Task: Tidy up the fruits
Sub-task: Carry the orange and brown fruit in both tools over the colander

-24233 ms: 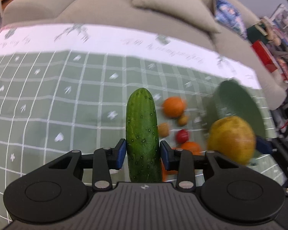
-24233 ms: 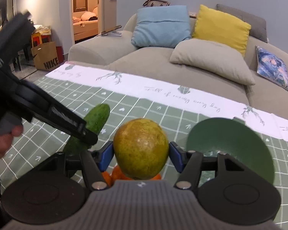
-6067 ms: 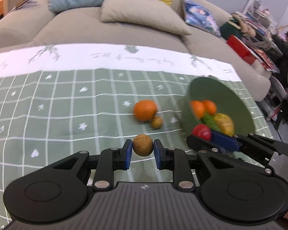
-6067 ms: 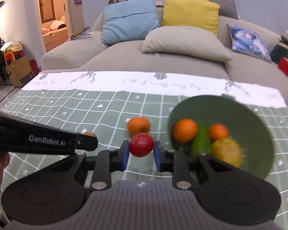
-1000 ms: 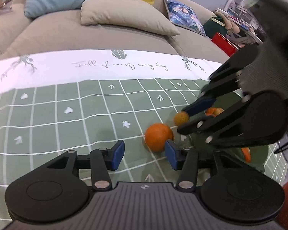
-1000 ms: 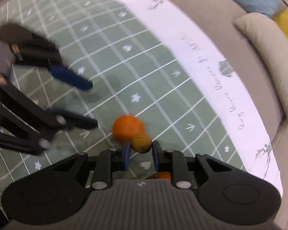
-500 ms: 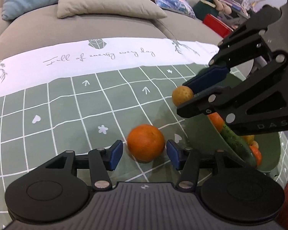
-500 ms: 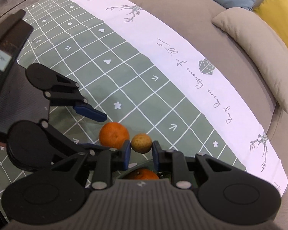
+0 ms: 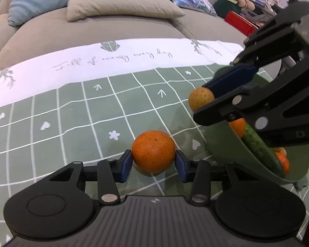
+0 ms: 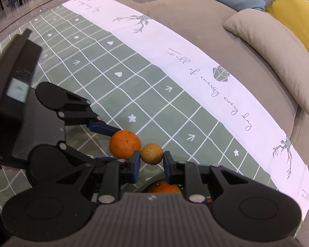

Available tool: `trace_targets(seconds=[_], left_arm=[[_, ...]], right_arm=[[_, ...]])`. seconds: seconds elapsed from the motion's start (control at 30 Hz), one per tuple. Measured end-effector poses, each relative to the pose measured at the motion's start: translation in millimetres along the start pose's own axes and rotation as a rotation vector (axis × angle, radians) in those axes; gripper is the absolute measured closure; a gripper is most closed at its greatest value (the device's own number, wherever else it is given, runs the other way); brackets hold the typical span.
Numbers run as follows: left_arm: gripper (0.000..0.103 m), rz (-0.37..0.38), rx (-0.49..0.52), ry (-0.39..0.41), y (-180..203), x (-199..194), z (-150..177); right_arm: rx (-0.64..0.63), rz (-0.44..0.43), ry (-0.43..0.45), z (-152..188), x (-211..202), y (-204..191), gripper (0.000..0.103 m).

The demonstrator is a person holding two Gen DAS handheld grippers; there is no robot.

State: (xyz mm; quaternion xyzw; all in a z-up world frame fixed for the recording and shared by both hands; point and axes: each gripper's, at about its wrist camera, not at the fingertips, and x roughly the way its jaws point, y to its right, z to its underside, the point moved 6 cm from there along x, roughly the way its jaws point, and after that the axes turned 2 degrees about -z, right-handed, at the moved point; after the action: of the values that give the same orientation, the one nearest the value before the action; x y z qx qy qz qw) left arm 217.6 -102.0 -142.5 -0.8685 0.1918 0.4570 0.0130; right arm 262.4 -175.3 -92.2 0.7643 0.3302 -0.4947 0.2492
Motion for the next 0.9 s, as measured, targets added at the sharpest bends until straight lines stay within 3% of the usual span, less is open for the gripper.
trace_targets(seconds=[0.27,0.5,0.67,0.9], left_arm=[[0.053,0.008,-0.059,0.045,5.1,-59.5,-2.7],[0.053,0.058,-0.040,0.082,38.9,-96.9,-19.5],[0.053,0.112,-0.002,0.099,71.2,-99.1,-37.4],[0.053,0.159,0.040,0.043,108.7,-71.2,-47.1]], right_arm=[[0.017,-0.010,0.056,12.1,-30.1,-9.0,0.084],[0.044,0.029,0.068,45.9,-64.4,2.2,0.084],[0.075,0.071,0.060,74.8,-83.2,19.4,0.084],[0.133,0.111,0.008,116.5,-82.3,46.8,0.084]])
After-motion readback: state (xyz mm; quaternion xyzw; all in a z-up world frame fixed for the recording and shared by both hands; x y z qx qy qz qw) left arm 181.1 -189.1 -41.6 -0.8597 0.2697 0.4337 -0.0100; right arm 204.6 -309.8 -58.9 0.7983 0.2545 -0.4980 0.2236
